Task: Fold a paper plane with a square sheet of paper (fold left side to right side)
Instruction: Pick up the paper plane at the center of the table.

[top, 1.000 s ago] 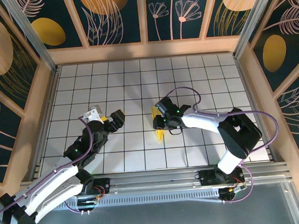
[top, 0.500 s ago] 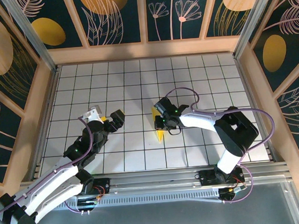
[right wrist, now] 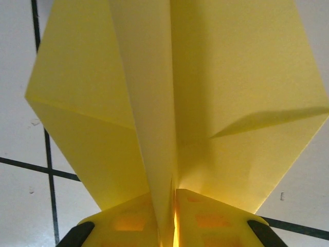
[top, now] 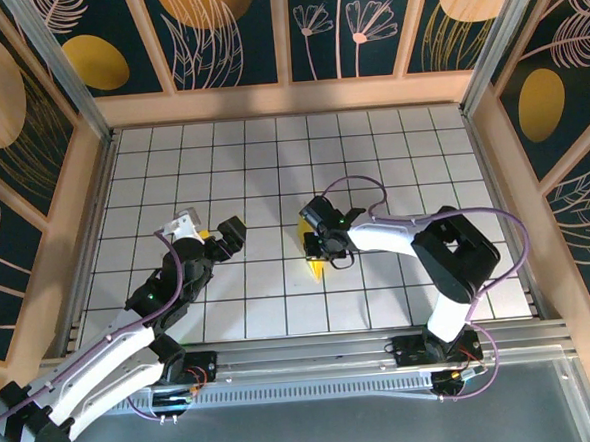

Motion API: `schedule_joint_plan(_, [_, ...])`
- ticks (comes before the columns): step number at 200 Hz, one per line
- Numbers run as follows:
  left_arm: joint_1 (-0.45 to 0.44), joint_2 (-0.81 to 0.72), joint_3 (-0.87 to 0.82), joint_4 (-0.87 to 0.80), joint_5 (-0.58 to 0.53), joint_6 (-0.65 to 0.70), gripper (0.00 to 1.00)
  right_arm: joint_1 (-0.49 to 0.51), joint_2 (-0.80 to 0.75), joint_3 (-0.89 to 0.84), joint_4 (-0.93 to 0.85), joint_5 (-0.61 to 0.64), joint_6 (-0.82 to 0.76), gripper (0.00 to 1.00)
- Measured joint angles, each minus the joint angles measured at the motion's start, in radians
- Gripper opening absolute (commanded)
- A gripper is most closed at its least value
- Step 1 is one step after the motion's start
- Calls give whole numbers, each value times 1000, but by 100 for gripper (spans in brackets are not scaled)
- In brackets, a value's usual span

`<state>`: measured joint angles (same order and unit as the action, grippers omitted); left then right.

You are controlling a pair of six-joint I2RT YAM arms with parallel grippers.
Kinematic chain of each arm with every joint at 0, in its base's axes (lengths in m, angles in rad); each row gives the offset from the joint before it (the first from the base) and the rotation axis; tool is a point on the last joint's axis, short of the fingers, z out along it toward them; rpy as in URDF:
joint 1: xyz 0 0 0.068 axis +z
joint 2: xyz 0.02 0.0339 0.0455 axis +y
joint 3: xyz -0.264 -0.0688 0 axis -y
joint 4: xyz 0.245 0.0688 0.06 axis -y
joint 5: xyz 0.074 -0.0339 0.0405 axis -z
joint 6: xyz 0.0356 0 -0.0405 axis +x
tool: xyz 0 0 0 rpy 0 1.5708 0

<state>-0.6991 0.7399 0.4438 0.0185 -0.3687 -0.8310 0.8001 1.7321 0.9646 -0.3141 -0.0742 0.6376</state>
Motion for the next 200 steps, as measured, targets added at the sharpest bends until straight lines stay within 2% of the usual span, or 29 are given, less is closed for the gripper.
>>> schedule_joint_plan(150, [0, -1, 0, 0, -9, 0, 99, 11, 21, 32, -43, 38, 0, 2])
schedule_joint_plan(200, [0, -7, 2, -8, -30, 33, 99, 2, -17, 134, -129, 79, -8, 0])
